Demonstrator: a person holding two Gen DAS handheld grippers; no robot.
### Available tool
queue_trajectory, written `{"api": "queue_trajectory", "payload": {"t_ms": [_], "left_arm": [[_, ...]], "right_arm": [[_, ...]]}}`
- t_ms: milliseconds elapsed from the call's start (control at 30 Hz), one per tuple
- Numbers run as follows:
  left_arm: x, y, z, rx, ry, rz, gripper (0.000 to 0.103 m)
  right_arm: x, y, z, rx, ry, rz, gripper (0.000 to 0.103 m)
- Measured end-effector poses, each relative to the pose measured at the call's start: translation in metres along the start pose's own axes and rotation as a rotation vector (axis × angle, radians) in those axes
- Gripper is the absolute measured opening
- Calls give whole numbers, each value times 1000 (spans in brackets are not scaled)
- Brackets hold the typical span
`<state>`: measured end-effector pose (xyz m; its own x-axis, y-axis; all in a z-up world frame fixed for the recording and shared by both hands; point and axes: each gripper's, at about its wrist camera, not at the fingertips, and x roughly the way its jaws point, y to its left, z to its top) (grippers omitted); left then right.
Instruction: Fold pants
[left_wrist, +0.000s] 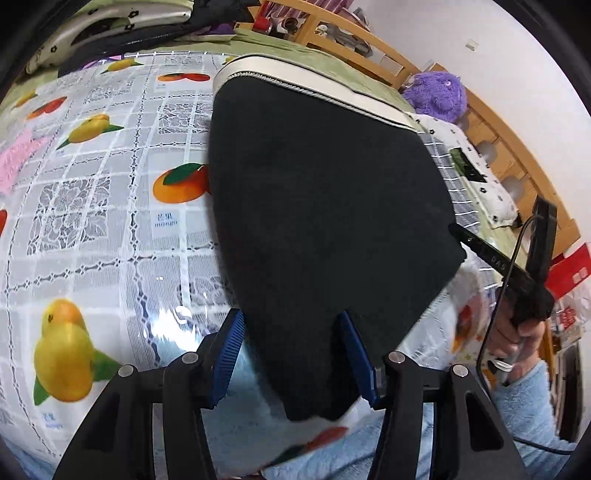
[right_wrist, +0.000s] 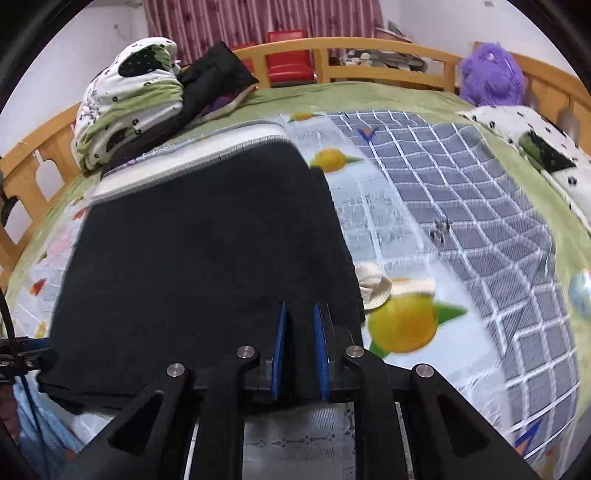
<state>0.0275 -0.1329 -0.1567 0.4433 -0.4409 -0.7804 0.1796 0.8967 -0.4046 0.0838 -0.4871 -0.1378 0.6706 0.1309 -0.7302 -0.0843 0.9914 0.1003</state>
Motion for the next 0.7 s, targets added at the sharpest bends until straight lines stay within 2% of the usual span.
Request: {"api": "queue_trajectory", "payload": {"t_ms": [67,167,300,400,467,533,567,633,700], "left_arm": [[-12,-6,-5,52,-2,4,52],[-22,-19,-21,150,4,27,65],[-11,-35,-39,230,26,90,65],[2,-44,-42,273,32,121,65],[14,-51,-43,312,51,182,65],[18,-55,-43,350,10,261,43],[14,-53,-41,334,-9,255,19],[-2,-38,-35,239,-60,182,15],[-4,-25,-33,193,-67,189,14]], "right_arm": [[-9,-2,2,7,5,17,15],[-21,-11,11,60,-4,60,16],[-22,-8,13,76,0,70,20],[-16,0,7,67,20,50,27],[-15,5,3,64,12,33,33],[-13,8,1,65,11,21,33],[-11,10,0,62,12,11,33],[-9,11,-2,64,10,0,33],[-8,11,-3,67,12,9,33]]}}
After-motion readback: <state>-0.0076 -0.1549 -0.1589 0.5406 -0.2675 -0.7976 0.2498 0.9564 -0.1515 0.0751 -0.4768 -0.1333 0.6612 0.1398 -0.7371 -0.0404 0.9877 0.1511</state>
